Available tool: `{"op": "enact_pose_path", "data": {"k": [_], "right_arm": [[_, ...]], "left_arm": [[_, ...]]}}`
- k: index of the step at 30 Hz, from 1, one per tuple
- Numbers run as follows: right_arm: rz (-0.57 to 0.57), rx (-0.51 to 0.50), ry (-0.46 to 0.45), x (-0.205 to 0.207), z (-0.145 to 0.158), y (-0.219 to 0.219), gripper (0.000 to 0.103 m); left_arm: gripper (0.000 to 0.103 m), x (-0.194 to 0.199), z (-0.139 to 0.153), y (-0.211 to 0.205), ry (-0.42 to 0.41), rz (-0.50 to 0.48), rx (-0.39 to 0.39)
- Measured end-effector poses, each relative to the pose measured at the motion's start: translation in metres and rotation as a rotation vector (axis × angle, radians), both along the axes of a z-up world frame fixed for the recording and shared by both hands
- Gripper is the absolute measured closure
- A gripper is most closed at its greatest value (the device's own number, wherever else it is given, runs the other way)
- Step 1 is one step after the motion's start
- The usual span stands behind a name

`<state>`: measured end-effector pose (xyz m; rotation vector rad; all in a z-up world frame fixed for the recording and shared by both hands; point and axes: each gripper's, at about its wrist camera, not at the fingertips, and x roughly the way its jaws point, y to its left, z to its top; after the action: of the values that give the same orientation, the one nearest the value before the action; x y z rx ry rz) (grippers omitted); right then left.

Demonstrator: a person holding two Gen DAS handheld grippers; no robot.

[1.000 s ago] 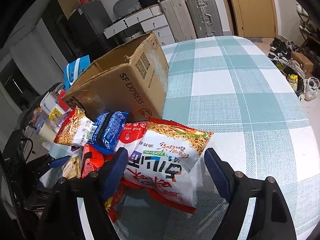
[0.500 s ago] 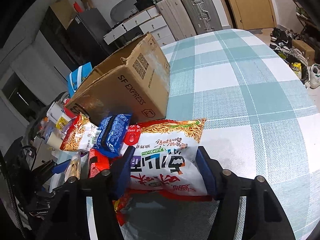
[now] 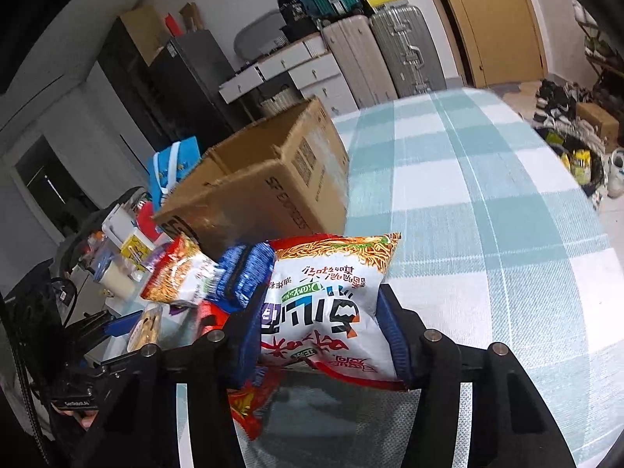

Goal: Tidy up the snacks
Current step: 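Lift and carry the cracker pack and noodle bag over the box with both grippers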

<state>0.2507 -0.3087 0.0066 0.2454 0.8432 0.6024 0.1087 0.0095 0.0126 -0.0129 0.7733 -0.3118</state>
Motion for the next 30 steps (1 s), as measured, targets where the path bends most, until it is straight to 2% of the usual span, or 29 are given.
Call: {"op": "enact_pose_path", "data": {"k": [5,6,7,8,10,12,14,16,18,19,26,28,29,30], "right_arm": [[0.017,0.023,-0.056,-0.010,0.017,0.000,0.048],[0.019,0.028,-0.066,-0.012,0.020,0.000,0.048],[0.021,0.032,-0.073,-0.013,0.022,0.000,0.048],[0.026,0.038,-0.082,-0.015,0.025,0.000,0.048],[0.031,0.041,-0.094,-0.019,0.029,0.000,0.048],[0.039,0.041,-0.099,-0.020,0.031,0.002,0.048],[0.042,0.034,-0.093,-0.020,0.029,0.004,0.048],[0.045,0.035,-0.081,-0.018,0.026,0.004,0.048],[0.048,0.030,-0.079,-0.019,0.026,0.005,0.048],[0.050,0.031,-0.079,-0.019,0.026,0.006,0.048],[0.056,0.032,-0.073,-0.017,0.025,0.007,0.048],[0.056,0.032,-0.074,-0.016,0.024,0.006,0.048],[0.055,0.031,-0.072,-0.016,0.024,0.006,0.048],[0.052,0.033,-0.071,-0.016,0.024,0.006,0.048]], "left_arm": [[0.047,-0.005,0.014,0.001,-0.029,0.012,-0.016],[0.052,-0.007,0.017,0.001,-0.038,0.017,-0.019],[0.070,-0.009,0.021,0.002,-0.045,0.015,-0.026],[0.075,-0.010,0.023,0.003,-0.039,0.013,-0.035],[0.076,-0.010,0.024,0.003,-0.030,0.018,-0.028],[0.076,-0.011,0.020,0.002,-0.018,0.015,0.012],[0.074,-0.008,0.013,0.000,0.005,0.001,0.019],[0.056,-0.006,0.005,-0.001,0.044,-0.001,0.036],[0.022,-0.009,0.001,-0.006,0.046,-0.036,0.049],[0.017,-0.011,-0.001,-0.009,0.048,-0.060,0.061],[0.017,-0.008,-0.033,-0.028,0.125,-0.104,0.171],[0.024,-0.008,-0.040,-0.031,0.142,-0.110,0.198],[0.030,-0.010,-0.039,-0.030,0.132,-0.119,0.182],[0.041,-0.012,-0.039,-0.030,0.135,-0.134,0.168]]}}
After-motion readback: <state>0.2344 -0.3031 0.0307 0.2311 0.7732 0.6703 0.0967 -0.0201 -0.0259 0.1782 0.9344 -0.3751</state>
